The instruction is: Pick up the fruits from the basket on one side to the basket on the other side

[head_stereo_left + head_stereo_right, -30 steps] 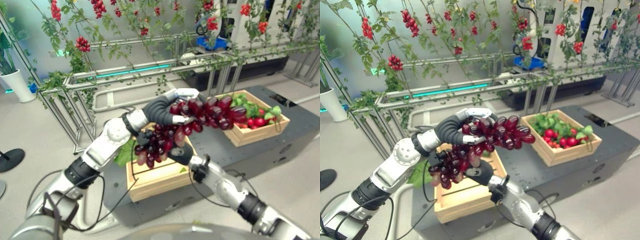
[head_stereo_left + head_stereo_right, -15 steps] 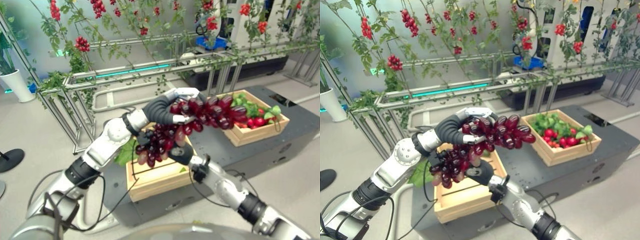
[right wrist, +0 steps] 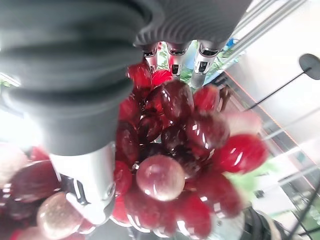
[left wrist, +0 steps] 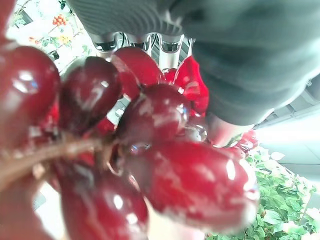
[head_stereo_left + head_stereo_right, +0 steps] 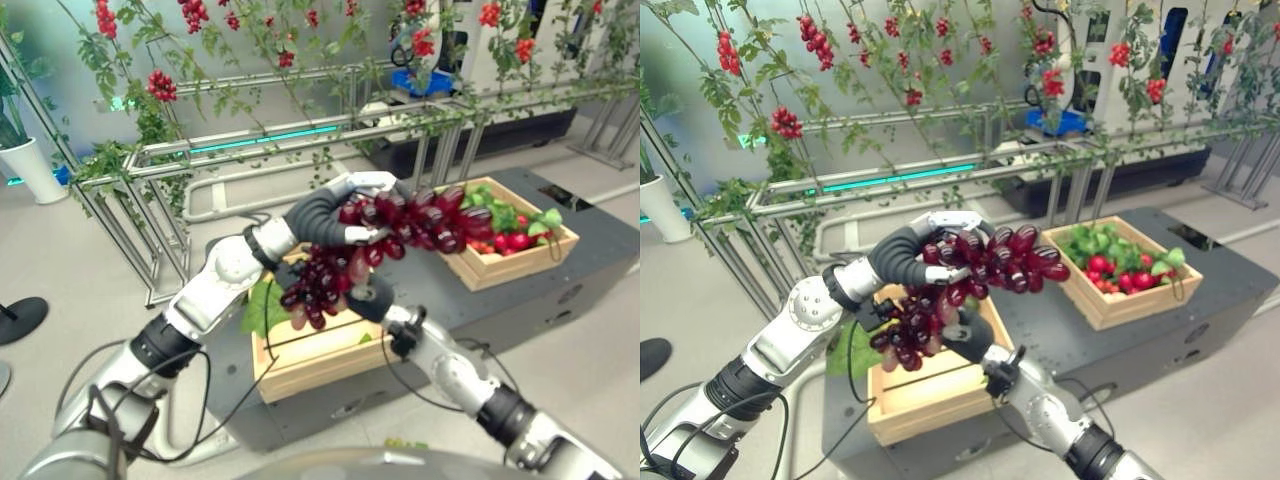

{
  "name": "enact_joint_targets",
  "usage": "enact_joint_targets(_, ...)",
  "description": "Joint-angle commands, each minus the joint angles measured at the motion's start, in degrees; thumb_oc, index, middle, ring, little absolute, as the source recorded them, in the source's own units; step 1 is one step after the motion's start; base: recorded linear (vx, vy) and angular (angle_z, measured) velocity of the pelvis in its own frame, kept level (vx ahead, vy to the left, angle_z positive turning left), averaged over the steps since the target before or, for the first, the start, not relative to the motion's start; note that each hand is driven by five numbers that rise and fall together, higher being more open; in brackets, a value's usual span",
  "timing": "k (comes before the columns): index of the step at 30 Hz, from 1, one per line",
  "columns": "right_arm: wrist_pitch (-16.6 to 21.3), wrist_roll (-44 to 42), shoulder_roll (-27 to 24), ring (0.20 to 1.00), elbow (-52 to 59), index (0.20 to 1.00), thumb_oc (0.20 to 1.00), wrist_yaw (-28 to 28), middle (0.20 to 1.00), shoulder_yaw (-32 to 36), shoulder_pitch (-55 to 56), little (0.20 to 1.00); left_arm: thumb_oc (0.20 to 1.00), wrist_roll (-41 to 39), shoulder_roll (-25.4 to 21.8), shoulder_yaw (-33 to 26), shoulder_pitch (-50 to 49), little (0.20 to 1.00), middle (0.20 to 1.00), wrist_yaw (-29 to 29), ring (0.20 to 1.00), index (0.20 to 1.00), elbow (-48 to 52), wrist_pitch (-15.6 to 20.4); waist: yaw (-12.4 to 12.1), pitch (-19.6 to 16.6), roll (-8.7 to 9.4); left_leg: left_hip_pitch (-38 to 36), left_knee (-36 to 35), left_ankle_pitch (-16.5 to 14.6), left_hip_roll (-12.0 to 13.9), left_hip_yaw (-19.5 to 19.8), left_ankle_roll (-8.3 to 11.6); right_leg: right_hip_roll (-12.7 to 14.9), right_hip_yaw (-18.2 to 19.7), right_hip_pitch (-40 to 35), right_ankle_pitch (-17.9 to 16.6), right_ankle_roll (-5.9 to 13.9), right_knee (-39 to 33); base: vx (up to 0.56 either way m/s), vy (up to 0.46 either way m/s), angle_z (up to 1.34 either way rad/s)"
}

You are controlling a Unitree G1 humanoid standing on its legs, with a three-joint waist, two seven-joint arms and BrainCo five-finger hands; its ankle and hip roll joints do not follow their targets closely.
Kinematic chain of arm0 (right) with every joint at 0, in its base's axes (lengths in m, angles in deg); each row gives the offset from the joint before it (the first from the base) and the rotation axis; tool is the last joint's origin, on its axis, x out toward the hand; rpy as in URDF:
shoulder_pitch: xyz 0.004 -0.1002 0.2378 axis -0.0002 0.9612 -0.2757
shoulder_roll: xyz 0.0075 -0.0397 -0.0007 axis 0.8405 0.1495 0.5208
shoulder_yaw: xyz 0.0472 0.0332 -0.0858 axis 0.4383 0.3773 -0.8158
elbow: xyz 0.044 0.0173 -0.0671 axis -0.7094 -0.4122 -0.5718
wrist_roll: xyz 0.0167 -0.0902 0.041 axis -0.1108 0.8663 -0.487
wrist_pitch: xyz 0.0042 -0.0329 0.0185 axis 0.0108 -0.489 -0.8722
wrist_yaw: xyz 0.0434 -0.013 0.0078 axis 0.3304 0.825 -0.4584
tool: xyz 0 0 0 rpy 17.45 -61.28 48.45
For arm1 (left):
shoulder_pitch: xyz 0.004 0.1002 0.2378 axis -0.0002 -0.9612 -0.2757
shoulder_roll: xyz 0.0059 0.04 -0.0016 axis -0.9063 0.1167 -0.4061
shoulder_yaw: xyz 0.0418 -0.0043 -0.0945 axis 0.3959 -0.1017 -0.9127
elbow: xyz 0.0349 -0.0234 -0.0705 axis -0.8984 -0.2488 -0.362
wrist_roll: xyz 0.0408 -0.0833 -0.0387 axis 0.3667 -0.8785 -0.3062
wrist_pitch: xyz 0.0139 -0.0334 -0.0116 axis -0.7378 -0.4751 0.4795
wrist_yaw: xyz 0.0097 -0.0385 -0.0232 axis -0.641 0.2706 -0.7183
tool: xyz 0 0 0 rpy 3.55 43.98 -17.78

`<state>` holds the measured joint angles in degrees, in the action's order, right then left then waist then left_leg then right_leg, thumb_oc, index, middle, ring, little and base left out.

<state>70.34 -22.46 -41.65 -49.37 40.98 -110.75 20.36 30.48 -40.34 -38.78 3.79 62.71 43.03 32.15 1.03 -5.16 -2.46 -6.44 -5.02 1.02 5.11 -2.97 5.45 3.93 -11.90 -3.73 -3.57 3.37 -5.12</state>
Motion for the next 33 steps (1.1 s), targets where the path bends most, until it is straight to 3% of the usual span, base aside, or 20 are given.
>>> enact_joint_targets(1,3.12,-3.29,3.68,0.200,2.93,0.200,0.200,-0.47,0.200,1.34,-2.70,0.200,0.200,-2.78,0.31,-4.23,4.13,0.200,0.200,-2.29,0.200,0.200,-2.82,2.69,1.63,-0.97,3.37,-1.47,1.79,-3.88,-3.55,-1.27,-3.17,1.91,2.99,0.74,4.26,3.93,7.02,0.00,0.000,0.00)
enact_joint_targets(30,2.90,-3.54,2.13,0.200,3.28,0.200,0.200,-1.46,0.200,0.78,-1.39,0.200,0.200,-2.07,0.95,-6.21,3.39,0.200,0.200,-3.44,0.200,0.200,-2.65,3.68,1.76,-0.73,3.54,-1.07,1.70,-3.71,-3.63,-1.11,-3.21,2.00,2.94,0.97,4.09,3.92,7.05,0.00,0.000,0.00)
enact_joint_targets(31,2.84,-3.26,1.95,1.000,3.09,1.000,1.000,-1.35,1.000,0.81,-1.41,1.000,0.200,-1.97,0.91,-6.42,3.44,0.200,0.200,-3.56,0.200,0.200,-2.71,3.76,1.77,-0.70,3.58,-1.10,1.69,-3.74,-3.64,-1.14,-3.20,1.99,2.90,0.97,4.07,3.92,7.05,0.00,0.000,0.00)
enact_joint_targets(33,2.81,-3.02,1.68,1.000,3.05,1.000,1.000,-1.34,1.000,0.83,-1.39,1.000,0.200,-1.99,0.93,-6.60,3.45,0.200,0.200,-3.66,0.200,0.200,-2.83,3.81,1.76,-0.64,3.58,-1.13,1.69,-3.74,-3.64,-1.13,-3.19,1.96,2.93,0.93,4.08,3.93,7.05,0.00,0.000,0.00)
